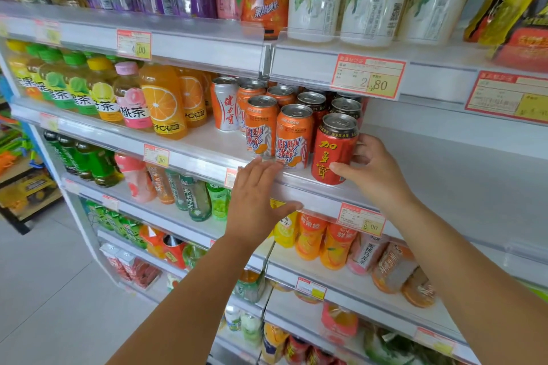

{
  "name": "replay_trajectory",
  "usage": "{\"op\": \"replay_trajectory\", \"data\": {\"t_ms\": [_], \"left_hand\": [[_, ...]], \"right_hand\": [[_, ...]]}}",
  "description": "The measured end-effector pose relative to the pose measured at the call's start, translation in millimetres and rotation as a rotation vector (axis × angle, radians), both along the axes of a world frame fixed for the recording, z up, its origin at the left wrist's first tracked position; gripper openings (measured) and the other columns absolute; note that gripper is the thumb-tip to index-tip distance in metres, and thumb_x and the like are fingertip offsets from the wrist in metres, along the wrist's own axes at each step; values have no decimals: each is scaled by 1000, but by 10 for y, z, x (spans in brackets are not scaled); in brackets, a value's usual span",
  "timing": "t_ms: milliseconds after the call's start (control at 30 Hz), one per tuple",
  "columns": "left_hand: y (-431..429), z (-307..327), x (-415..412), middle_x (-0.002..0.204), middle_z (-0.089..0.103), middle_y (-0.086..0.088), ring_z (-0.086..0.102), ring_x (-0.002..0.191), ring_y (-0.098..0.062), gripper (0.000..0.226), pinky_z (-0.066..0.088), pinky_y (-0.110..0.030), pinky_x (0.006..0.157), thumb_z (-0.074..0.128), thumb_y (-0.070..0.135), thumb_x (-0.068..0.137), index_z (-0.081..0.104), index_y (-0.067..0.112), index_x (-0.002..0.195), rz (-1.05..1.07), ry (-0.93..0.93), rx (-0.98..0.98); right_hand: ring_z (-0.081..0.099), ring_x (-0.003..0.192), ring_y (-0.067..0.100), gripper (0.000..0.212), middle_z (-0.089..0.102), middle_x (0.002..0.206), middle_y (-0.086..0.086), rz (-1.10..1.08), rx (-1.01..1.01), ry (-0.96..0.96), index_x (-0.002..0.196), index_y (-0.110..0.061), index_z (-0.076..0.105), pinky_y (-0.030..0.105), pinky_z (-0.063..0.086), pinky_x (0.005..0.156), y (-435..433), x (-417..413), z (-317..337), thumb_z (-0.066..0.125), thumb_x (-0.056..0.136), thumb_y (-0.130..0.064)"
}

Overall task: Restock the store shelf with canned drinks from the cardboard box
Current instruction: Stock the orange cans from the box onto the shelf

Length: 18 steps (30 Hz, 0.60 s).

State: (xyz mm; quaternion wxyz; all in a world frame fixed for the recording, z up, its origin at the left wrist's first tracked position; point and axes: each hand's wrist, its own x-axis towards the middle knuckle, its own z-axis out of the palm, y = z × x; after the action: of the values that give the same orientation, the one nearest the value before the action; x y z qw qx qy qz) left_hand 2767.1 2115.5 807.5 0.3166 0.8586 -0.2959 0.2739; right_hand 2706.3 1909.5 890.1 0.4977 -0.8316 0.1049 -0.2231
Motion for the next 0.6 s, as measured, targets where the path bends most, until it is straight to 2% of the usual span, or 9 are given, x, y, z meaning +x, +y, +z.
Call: {"op": "replay_trajectory", "data": {"t_ms": [100,200,300,433,600], "left_hand": [[-2,-20,9,132,57,0,40,136,-24,79,38,-54,107,63,68,71,56,17,131,-3,3,-5],[2,-35,23,133,56,0,39,136,-24,79,38,-54,107,64,68,71,55,17,131,-9,0,-5],[7,-45,27,134,56,1,39,137,-23,79,37,-53,108,66,67,71,55,17,131,-6,-4,-4],[7,-53,27,134,56,1,38,138,-22,79,36,-54,109,66,67,71,55,17,131,0,0,-2],[7,-65,29,133,56,3,38,138,-21,78,35,-53,110,67,68,72,54,19,131,-4,1,-3]], "right_hand": [[57,93,1,66,59,110,-9,-18,-37,32,121,-27,44,18,41,79,66,18,-28,84,68,-25],[59,102,11,74,56,117,-2,-79,-83,20,120,-23,45,25,44,85,94,64,-48,87,62,-38],[59,99,11,64,59,113,-4,-92,-93,5,114,-24,43,25,43,81,99,53,-30,85,67,-33],[56,98,15,67,42,116,-5,-126,-144,24,124,-24,45,24,38,84,107,1,-21,83,70,-36],[59,96,12,60,56,108,-12,-62,-105,48,120,-25,45,24,40,80,117,33,3,81,73,-36]]}}
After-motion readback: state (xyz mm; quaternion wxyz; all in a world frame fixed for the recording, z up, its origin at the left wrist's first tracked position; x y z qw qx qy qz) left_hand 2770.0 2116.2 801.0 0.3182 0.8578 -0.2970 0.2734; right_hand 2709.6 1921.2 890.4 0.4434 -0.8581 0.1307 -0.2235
